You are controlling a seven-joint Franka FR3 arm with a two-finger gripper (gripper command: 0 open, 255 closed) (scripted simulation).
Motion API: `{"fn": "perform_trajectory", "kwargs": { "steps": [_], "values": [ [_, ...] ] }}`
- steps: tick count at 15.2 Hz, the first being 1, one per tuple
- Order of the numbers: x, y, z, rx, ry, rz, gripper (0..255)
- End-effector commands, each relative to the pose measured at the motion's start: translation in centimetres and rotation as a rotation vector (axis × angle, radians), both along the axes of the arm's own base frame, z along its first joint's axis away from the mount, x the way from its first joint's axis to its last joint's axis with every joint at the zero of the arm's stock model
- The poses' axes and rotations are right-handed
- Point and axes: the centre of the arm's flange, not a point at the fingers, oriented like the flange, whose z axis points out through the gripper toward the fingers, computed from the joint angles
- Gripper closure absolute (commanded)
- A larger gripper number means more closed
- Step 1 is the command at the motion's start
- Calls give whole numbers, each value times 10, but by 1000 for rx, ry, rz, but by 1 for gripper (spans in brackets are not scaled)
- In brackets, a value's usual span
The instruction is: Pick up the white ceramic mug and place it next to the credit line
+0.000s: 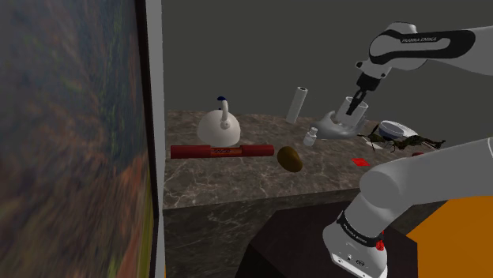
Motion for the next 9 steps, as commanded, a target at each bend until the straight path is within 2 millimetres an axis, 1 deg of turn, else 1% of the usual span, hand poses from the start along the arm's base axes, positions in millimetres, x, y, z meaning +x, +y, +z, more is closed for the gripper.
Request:
{"fn": "perform_trajectory", "kwargs": {
  "steps": [1,9],
  "values": [
    [-4,-2,-9,0,0,1,255],
    [-4,-2,-51,0,0,1,255]
  ]
}}
